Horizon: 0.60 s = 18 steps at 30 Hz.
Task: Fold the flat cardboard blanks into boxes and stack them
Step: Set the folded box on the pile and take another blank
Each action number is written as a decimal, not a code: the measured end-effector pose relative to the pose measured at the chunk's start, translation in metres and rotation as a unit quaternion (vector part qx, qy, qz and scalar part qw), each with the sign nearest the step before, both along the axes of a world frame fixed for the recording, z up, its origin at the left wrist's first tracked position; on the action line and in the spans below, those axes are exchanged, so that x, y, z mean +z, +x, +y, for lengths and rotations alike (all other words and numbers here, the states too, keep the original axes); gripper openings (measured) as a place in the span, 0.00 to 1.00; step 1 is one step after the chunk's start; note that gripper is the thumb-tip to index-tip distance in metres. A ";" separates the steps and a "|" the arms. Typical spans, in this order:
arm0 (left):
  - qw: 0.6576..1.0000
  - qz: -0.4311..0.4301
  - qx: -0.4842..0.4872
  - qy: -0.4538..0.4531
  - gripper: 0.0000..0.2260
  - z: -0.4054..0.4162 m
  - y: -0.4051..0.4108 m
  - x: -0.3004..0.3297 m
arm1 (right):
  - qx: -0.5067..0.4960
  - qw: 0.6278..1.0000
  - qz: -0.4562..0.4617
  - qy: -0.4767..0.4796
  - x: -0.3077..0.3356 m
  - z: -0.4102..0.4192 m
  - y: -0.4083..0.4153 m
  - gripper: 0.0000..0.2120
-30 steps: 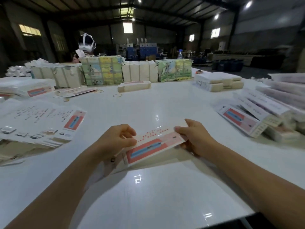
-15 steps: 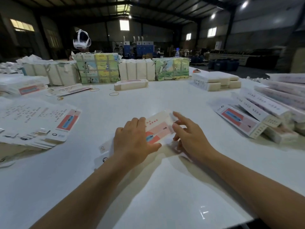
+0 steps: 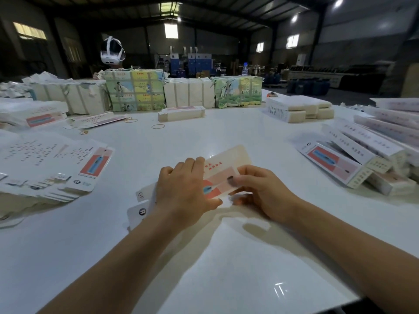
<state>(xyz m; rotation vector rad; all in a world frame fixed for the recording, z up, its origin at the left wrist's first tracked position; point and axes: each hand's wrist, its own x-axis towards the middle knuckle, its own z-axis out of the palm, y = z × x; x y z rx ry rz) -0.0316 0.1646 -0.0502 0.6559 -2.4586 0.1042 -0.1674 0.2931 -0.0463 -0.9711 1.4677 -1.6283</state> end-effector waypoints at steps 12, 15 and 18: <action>0.985 -0.033 -0.074 0.150 0.26 -0.006 0.015 0.017 | -0.055 0.983 0.177 -0.007 -0.001 0.004 0.008 0.04; 0.977 -0.045 -0.082 0.193 0.26 -0.008 0.017 0.019 | -0.081 0.978 0.192 -0.013 -0.002 0.003 0.009 0.11; 0.973 -0.040 -0.080 0.214 0.28 -0.011 0.020 0.019 | -0.185 0.954 0.233 -0.038 -0.001 0.004 0.008 0.13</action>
